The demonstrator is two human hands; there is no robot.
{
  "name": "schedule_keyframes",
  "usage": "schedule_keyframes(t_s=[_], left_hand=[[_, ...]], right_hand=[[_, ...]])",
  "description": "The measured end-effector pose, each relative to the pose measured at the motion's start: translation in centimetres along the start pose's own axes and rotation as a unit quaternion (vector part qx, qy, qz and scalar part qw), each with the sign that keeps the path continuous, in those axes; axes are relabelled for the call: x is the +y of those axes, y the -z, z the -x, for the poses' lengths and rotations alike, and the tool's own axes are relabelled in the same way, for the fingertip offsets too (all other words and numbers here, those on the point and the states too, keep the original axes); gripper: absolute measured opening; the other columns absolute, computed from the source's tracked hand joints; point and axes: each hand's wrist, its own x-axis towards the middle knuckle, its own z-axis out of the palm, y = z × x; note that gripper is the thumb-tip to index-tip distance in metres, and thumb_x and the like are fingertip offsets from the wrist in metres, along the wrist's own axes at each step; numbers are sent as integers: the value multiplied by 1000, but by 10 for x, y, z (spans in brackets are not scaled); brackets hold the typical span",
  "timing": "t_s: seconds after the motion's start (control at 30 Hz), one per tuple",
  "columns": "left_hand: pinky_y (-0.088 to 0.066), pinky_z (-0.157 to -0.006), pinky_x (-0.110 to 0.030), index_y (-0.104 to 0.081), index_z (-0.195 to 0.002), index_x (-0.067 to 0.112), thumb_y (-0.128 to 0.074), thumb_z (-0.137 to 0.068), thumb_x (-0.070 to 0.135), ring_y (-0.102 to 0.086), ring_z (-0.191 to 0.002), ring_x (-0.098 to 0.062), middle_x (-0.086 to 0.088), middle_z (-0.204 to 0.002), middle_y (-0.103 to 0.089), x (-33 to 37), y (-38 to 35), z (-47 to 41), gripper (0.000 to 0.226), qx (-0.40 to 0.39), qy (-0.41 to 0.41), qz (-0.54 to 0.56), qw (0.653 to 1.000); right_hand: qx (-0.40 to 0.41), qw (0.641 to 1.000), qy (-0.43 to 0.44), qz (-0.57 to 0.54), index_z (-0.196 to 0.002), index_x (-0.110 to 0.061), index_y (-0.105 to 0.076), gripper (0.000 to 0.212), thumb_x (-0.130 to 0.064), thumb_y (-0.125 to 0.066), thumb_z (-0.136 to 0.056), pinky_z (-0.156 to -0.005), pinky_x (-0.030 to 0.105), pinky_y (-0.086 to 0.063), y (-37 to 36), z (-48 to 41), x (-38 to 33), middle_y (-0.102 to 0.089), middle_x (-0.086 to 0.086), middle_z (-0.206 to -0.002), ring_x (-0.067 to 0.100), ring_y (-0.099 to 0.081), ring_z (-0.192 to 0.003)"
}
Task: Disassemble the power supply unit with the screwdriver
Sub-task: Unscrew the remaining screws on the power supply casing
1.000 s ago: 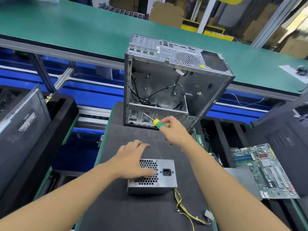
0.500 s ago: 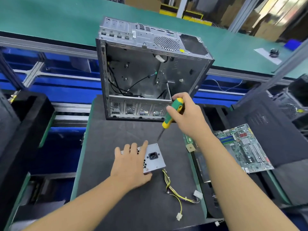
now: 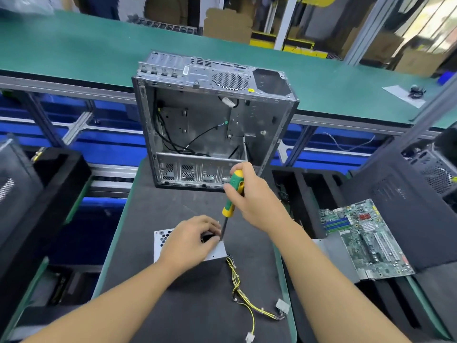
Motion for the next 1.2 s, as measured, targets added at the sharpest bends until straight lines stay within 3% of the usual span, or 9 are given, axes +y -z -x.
schedule_keyframes(t_s=[0.2,0.4,0.5,0.57,0.67,0.77,0.87,1.1,1.2], left_hand=[[-44,-79,-12,-72,-80,32,-71,-78,40,-60,-91,7,31,-103,-62,2,-2,2,8,2,6,-28,1000],[-49,-82,-19,-71,-84,30,-73,-85,33,-62,-92,4,29,-101,-63,2,-3,1,3,6,9,-18,1000],[-51,-80,-25,-67,-84,32,-71,-87,30,-62,-89,1,28,-99,-62,2,-2,1,5,8,4,-25,1000],[-51,-79,-24,-65,-81,37,-72,-86,29,-63,-88,0,27,-97,-63,2,-2,1,12,11,8,-12,1000],[-52,-80,-26,-65,-80,38,-75,-85,29,-64,-89,0,26,-97,-64,1,-2,2,14,11,16,3,1000],[-52,-82,-29,-69,-80,33,-76,-85,30,-64,-90,0,25,-98,-65,-1,-3,1,9,7,20,9,1000],[-52,-82,-30,-71,-82,30,-74,-86,30,-63,-91,1,27,-100,-64,-3,-6,1,5,8,24,-1,1000],[-52,-78,-28,-65,-80,29,-67,-77,34,-62,-83,1,27,-101,-59,2,0,1,6,-10,-6,-28,1000],[-48,-76,-30,-61,-97,29,-61,-72,48,-59,-83,-6,25,-107,-51,4,0,1,31,-34,-20,-105,994]], right_hand=[[10,999,25,-33,-110,-29,-37,20,-38,-52,-99,-52,26,-33,0,3,8,-48,-7,-64,6,-44,-51],[-11,998,35,-41,-110,-29,-37,19,-36,-52,-99,-50,18,-32,4,5,7,-54,-8,-62,4,-46,-50],[-21,998,57,-34,-108,-27,-36,19,-34,-51,-100,-47,13,-34,3,5,3,-55,-30,-58,-2,-51,-51],[-23,997,63,-30,-108,-27,-36,18,-33,-51,-100,-47,16,-33,2,4,2,-53,-34,-58,-5,-53,-52],[-20,997,75,-32,-109,-25,-37,19,-32,-52,-100,-46,16,-32,3,5,0,-53,-32,-57,-5,-53,-51],[-16,996,74,-50,-110,-21,-40,19,-29,-54,-100,-48,10,-35,5,8,-3,-50,-15,-51,-5,-53,-49],[-34,996,68,-50,-111,-19,-39,19,-26,-53,-100,-50,7,-35,7,9,-8,-54,-21,-51,-7,-53,-48],[-67,989,110,74,-102,-21,-34,29,-34,-60,-96,-50,27,-34,11,10,-25,-52,-6,-71,6,-43,-54],[-113,981,124,95,-102,-20,-35,30,-31,-62,-95,-58,32,-42,20,8,-33,-55,-3,-79,13,-47,-64]])
